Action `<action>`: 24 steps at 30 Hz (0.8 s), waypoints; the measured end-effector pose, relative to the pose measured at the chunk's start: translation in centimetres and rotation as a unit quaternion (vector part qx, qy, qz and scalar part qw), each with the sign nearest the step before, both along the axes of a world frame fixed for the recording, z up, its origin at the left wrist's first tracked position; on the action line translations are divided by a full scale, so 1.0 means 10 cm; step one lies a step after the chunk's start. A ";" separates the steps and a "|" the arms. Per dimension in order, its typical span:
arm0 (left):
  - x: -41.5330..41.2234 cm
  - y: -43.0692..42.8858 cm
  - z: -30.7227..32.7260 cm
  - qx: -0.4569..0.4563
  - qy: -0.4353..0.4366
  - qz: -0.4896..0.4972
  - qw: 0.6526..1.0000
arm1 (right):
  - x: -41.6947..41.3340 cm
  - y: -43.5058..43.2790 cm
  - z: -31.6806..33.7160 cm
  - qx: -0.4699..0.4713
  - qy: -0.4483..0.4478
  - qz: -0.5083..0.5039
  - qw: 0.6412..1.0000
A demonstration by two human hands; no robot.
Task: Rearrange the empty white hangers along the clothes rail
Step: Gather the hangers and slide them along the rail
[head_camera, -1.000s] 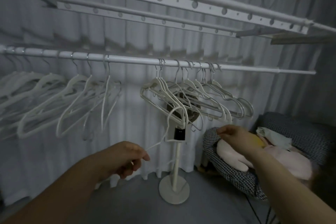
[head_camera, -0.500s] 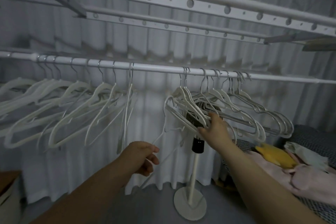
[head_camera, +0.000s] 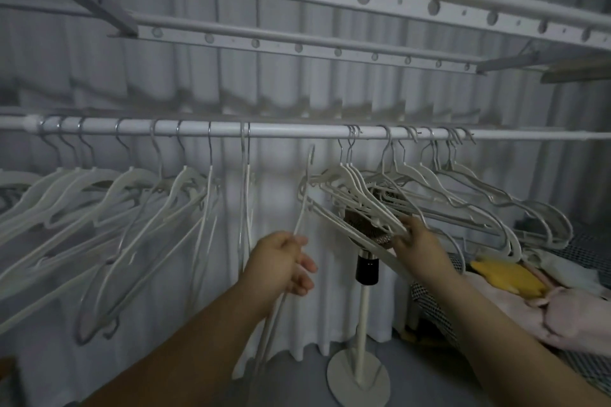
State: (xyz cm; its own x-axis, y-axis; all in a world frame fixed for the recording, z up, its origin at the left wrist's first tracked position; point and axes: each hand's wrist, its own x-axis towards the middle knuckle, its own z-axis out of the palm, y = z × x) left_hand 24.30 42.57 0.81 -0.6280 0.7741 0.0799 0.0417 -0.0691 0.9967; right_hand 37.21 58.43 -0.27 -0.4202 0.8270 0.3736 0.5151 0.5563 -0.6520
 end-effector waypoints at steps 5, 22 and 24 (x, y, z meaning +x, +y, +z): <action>-0.17 0.21 0.24 0.054 0.024 0.041 0.997 | 0.06 0.03 0.02 0.041 -0.011 0.019 0.999; -0.65 0.59 0.40 0.048 -0.036 0.137 0.989 | 0.00 0.39 0.17 0.118 -0.095 -0.011 0.988; -0.63 0.57 0.36 0.037 -0.028 0.137 0.989 | -0.04 0.41 0.17 0.139 -0.104 -0.026 0.984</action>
